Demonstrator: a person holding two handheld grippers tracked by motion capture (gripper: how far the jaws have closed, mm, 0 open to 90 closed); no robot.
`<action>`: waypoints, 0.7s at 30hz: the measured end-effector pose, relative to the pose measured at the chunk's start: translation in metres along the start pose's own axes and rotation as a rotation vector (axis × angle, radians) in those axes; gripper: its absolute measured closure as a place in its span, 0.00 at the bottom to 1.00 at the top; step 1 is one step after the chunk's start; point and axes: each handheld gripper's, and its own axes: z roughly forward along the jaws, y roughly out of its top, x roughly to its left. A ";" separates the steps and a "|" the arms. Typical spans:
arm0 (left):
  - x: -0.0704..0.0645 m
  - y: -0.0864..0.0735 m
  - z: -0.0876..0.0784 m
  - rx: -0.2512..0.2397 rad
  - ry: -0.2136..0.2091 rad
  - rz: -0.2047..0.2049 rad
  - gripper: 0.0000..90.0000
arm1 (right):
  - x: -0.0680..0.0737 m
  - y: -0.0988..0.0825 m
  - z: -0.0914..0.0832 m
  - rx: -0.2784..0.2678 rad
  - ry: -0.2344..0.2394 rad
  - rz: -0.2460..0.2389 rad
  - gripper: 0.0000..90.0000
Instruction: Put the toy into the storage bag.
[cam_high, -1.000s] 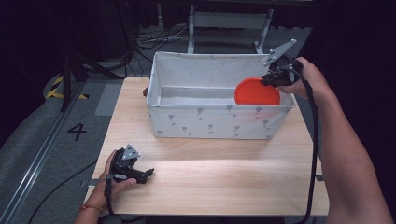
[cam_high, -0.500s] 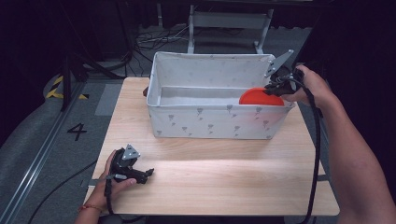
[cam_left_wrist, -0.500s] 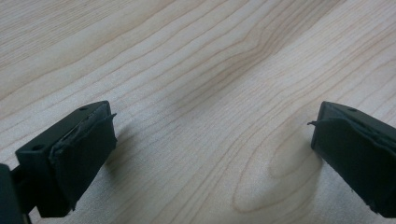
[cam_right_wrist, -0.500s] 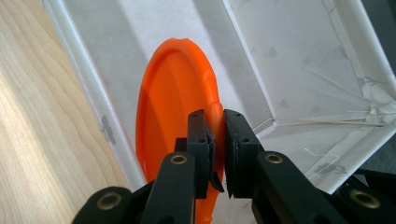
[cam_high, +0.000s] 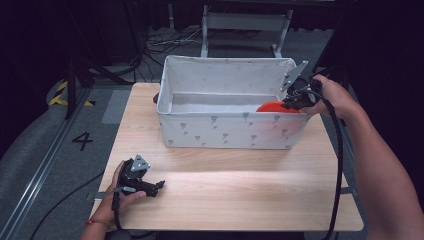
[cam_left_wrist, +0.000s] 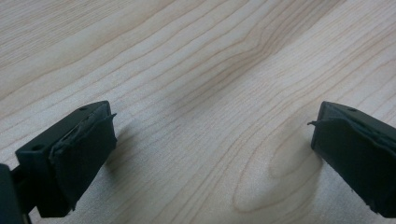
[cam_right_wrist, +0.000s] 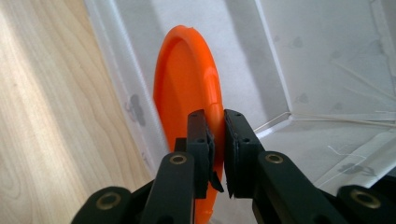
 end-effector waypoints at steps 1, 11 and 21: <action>0.000 0.000 0.000 0.000 0.000 0.000 0.00 | 0.001 0.000 0.000 0.001 0.005 -0.001 0.91; 0.000 0.000 0.000 0.000 0.000 0.000 0.00 | 0.003 0.001 0.004 0.038 0.036 -0.028 0.91; 0.000 0.000 0.000 0.000 0.000 0.000 0.00 | 0.002 0.004 0.004 0.080 0.073 -0.048 0.90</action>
